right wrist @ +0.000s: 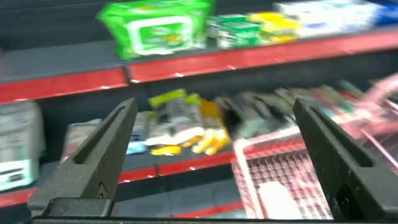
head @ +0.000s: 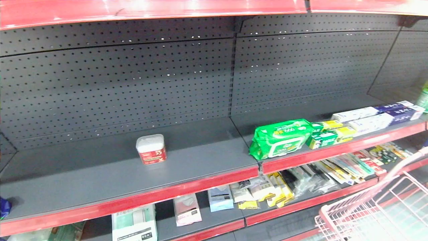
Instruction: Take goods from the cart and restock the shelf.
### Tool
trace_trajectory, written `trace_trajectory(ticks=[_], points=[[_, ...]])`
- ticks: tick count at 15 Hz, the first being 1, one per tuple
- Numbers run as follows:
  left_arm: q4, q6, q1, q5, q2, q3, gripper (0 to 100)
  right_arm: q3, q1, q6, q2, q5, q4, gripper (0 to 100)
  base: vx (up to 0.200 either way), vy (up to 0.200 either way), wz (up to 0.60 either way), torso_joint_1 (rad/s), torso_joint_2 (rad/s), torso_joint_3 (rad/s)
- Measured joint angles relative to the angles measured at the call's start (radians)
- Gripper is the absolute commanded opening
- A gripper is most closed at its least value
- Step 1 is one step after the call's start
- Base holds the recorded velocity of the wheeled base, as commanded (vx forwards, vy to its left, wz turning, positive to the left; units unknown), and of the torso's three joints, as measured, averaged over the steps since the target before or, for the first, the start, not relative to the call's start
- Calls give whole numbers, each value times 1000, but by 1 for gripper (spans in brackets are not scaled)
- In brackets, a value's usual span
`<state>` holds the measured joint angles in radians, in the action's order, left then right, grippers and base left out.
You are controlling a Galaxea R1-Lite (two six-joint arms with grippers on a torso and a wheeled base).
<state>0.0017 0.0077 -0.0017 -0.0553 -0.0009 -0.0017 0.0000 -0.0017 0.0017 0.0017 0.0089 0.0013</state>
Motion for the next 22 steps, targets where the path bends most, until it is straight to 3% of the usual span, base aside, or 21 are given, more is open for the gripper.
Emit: trace_trajectory(ticks=[8, 20, 22], points=[[0, 0, 0, 0, 0, 0, 100, 0, 0, 0, 0, 0, 0, 100, 0, 0, -600, 2, 2, 1], [0, 0, 0, 0, 0, 0, 100, -6, -13, -27, 22, -2, -7, 100, 0, 0, 0, 0, 0, 0], [0, 0, 0, 0, 0, 0, 100, -90, 0, 28, 53, 11, -11, 100, 0, 0, 0, 0, 0, 0]])
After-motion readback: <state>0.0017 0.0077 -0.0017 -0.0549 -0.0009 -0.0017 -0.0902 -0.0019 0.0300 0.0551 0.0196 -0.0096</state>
